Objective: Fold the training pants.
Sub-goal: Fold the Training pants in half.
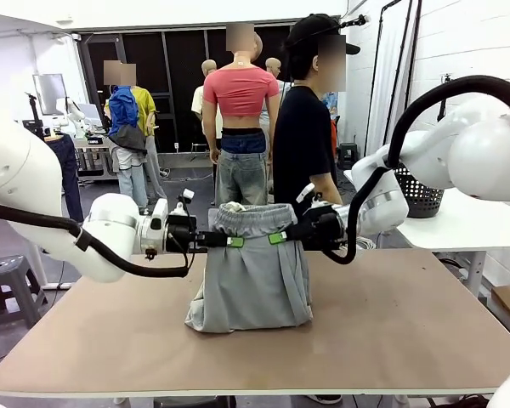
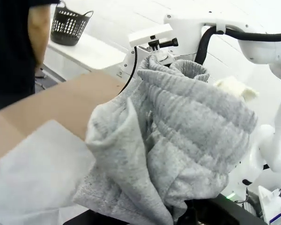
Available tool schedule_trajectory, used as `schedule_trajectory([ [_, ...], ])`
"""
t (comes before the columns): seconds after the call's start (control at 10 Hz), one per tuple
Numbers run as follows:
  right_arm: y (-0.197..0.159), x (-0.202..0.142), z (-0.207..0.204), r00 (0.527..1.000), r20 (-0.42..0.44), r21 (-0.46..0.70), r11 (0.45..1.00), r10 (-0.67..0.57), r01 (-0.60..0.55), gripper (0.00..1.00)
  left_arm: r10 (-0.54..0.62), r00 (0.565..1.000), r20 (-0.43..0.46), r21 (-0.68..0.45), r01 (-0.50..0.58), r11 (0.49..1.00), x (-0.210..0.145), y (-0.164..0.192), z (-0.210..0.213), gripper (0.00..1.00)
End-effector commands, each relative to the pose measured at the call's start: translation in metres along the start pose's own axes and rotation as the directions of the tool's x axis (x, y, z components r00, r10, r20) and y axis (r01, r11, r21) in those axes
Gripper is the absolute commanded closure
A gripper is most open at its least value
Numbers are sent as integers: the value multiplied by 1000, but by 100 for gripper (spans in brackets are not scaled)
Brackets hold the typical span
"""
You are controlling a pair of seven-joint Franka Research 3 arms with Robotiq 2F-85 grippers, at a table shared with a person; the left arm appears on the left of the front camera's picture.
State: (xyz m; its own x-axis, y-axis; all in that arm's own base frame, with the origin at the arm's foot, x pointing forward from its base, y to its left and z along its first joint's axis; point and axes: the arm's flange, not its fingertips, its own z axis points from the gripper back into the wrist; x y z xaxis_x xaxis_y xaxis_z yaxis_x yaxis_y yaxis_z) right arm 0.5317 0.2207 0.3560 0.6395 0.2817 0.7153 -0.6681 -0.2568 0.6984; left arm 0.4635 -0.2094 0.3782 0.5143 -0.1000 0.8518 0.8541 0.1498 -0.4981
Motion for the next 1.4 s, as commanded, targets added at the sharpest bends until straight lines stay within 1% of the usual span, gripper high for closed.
schedule_trajectory([
  [0.0, -16, 7, 9, 997, 18, 25, 997, -72, 72, 100, 108, 993, 52, 39, -110, 993, -5, 31, 14, 100],
  [0.1, -30, 7, 9, 993, 26, 9, 994, -111, 111, 100, 175, 984, 42, 58, -177, 983, -9, 50, 12, 100],
  [0.4, -67, 16, 13, 982, 36, -9, 982, -186, 187, 100, 264, 963, 60, 89, -269, 959, -6, 98, 20, 100],
  [0.5, -70, 13, 17, 975, 43, -26, 975, -218, 220, 100, 289, 955, 62, 87, -293, 952, -9, 102, 18, 100],
  [0.6, -76, 17, 18, 974, 26, -55, 973, -224, 225, 100, 288, 956, 58, 76, -292, 953, -5, 106, 21, 100],
  [0.7, -71, 8, 4, 984, 43, -39, 984, -173, 175, 100, 222, 973, 55, 37, -225, 974, 0, 94, 22, 100],
  [0.8, -71, 8, 4, 984, 43, -39, 984, -173, 175, 100, 271, 961, 50, 42, -273, 961, -15, 95, 2, 100],
  [0.9, -71, 8, 4, 984, 43, -39, 984, -173, 175, 100, 271, 961, 50, 42, -273, 961, -15, 95, 2, 100],
  [1.0, -79, 13, 4, 981, 46, -51, 981, -187, 190, 100, 264, 964, 46, 33, -265, 964, -12, 95, 2, 100],
  [1.1, -83, 22, 1, 981, 50, -61, 979, -190, 192, 100, 296, 955, 17, 72, -296, 952, -4, 100, 1, 100],
  [1.2, -95, 25, 4, 969, 73, -59, 969, -237, 241, 100, 356, 934, 17, 85, -356, 931, -1, 114, -1, 100],
  [1.3, -113, 27, 6, 949, 94, -24, 952, -301, 305, 100, 438, 899, 5, 93, -437, 895, 1, 129, -1, 100],
])
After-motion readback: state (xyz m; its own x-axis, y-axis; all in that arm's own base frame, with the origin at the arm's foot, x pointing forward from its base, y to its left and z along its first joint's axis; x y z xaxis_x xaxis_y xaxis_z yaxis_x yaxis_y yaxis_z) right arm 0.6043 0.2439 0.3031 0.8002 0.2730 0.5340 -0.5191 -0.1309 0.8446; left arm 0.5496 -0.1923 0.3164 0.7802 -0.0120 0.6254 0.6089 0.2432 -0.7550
